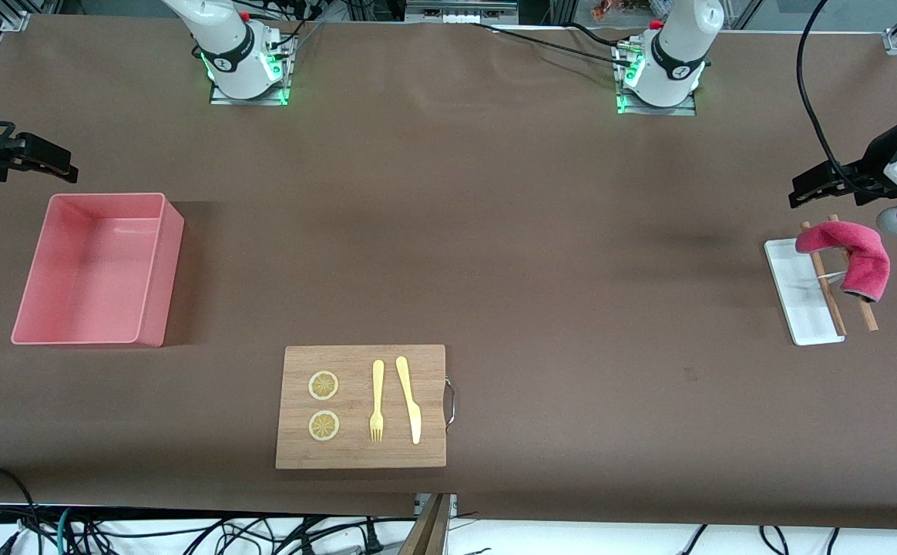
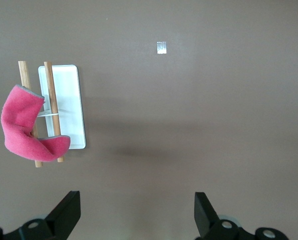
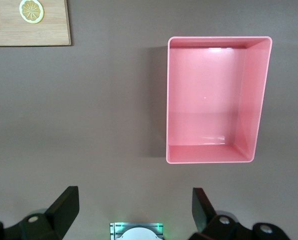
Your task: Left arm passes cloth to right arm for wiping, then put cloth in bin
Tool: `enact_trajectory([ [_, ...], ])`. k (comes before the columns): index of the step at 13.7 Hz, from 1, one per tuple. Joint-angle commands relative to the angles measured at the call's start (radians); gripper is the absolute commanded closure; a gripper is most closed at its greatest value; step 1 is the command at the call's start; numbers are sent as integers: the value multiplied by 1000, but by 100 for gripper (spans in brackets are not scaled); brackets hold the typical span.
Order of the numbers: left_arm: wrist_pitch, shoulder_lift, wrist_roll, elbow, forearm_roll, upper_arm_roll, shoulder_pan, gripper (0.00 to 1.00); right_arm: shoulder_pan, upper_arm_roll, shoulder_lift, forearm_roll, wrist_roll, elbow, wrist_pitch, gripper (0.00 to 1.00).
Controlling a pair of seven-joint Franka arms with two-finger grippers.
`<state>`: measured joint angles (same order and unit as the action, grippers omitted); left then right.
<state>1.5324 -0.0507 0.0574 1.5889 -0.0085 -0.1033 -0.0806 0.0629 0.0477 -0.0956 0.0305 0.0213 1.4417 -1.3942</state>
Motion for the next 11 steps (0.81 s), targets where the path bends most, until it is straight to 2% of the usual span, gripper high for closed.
enact_trajectory([
  [1,24,-21,-1,-32,-11,0,21,0,3,1,5,-11,19,3,-5,0],
  [11,23,-26,5,-41,-8,0,24,0,3,1,4,-11,19,3,-5,0],
])
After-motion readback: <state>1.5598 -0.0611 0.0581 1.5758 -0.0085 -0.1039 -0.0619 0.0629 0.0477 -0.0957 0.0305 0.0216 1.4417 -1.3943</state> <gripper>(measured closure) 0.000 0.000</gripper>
